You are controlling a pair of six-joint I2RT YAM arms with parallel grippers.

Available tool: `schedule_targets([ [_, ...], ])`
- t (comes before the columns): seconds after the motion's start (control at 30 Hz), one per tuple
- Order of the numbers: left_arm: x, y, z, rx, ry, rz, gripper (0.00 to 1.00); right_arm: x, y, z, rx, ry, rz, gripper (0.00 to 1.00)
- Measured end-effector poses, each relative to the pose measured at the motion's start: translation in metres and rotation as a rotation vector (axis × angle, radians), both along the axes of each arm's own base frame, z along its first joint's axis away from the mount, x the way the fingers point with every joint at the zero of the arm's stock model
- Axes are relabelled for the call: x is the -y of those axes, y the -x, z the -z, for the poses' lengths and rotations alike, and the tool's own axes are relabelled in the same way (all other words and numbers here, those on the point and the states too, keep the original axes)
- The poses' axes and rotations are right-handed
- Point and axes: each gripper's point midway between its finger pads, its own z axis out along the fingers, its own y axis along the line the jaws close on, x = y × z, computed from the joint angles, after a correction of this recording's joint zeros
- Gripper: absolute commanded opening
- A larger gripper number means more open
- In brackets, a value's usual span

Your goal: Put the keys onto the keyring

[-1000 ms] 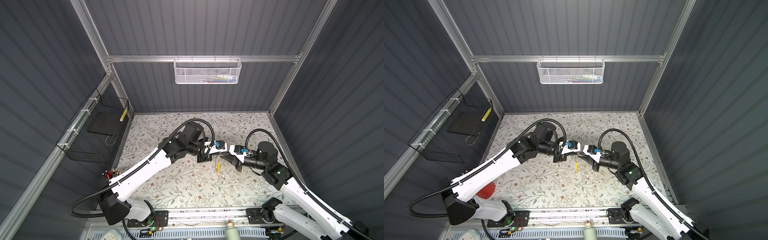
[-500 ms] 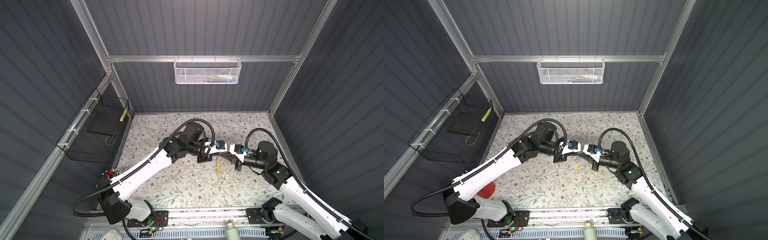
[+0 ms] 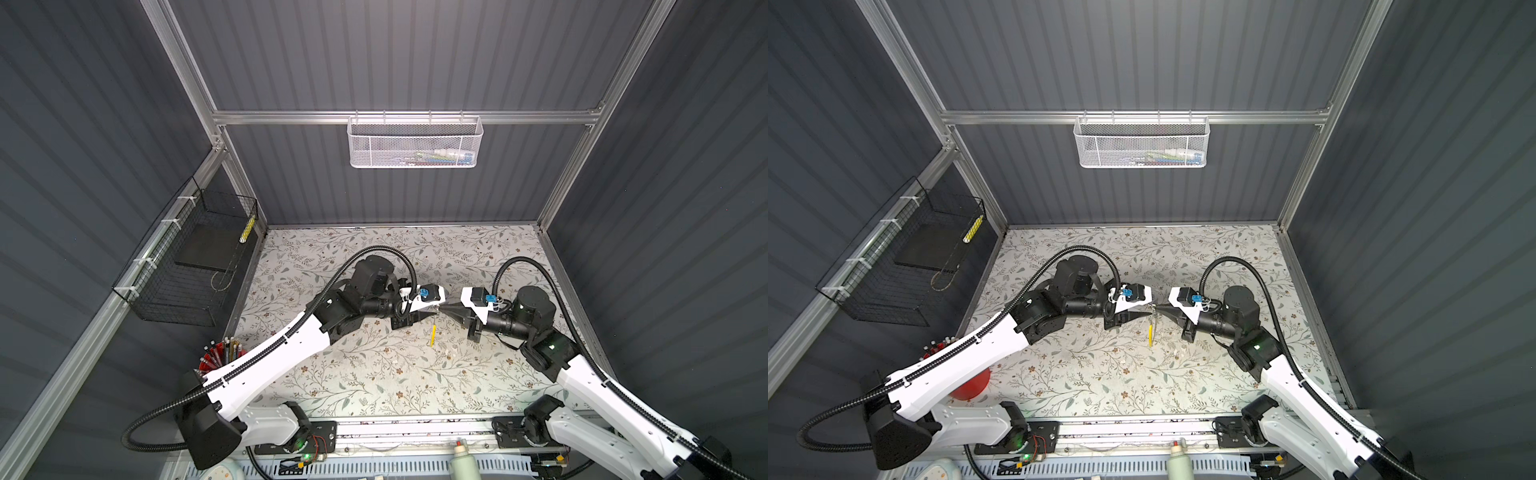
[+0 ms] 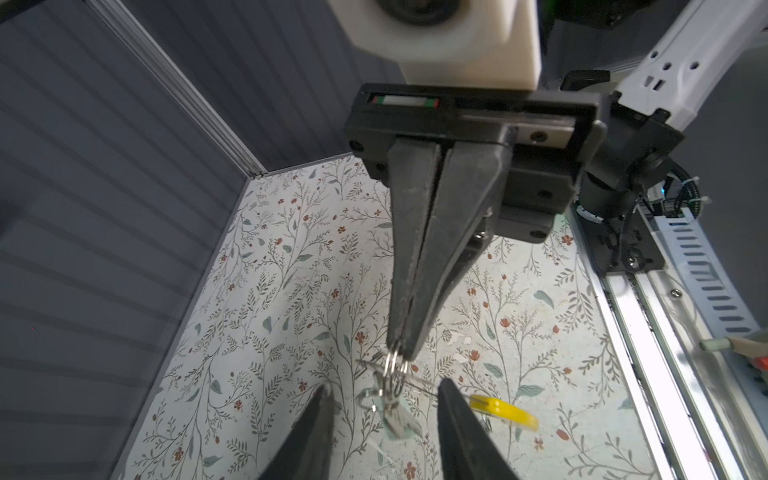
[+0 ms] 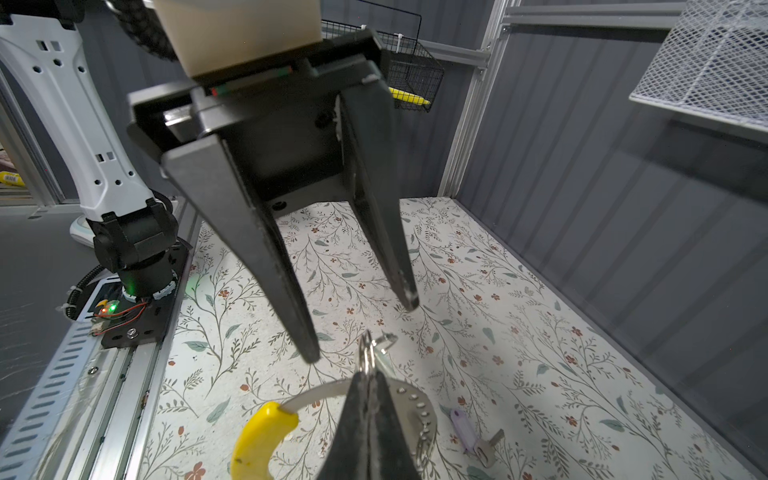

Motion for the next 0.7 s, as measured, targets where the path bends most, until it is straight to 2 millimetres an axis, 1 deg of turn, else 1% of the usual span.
schedule_targets([
  [0.13,-0.004,-0.004,0.000,-0.003,0.035,-0.034,0.39,-0.001,-0.001,-0.010,0.026,-0.031,0.002,0.00],
  [0.23,-0.004,-0.007,0.006,-0.026,0.051,-0.055,0.39,-0.001,-0.001,-0.016,0.039,-0.049,0.002,0.00],
  [0.3,-0.004,-0.007,0.012,-0.047,0.054,-0.068,0.38,-0.001,-0.002,-0.019,0.044,-0.060,0.002,0.00],
  [0.4,-0.003,-0.009,0.013,-0.061,0.069,-0.080,0.34,-0.001,-0.002,-0.023,0.049,-0.073,0.003,0.00],
  [0.57,-0.001,-0.010,0.009,-0.072,0.094,-0.086,0.17,-0.002,-0.003,-0.030,0.050,-0.105,0.004,0.00],
  [0.63,0.000,-0.011,0.010,-0.076,0.093,-0.083,0.11,-0.002,-0.005,-0.033,0.047,-0.118,0.007,0.00],
  [0.7,0.002,-0.012,0.013,-0.081,0.087,-0.082,0.07,-0.002,-0.006,-0.034,0.041,-0.136,0.012,0.00],
])
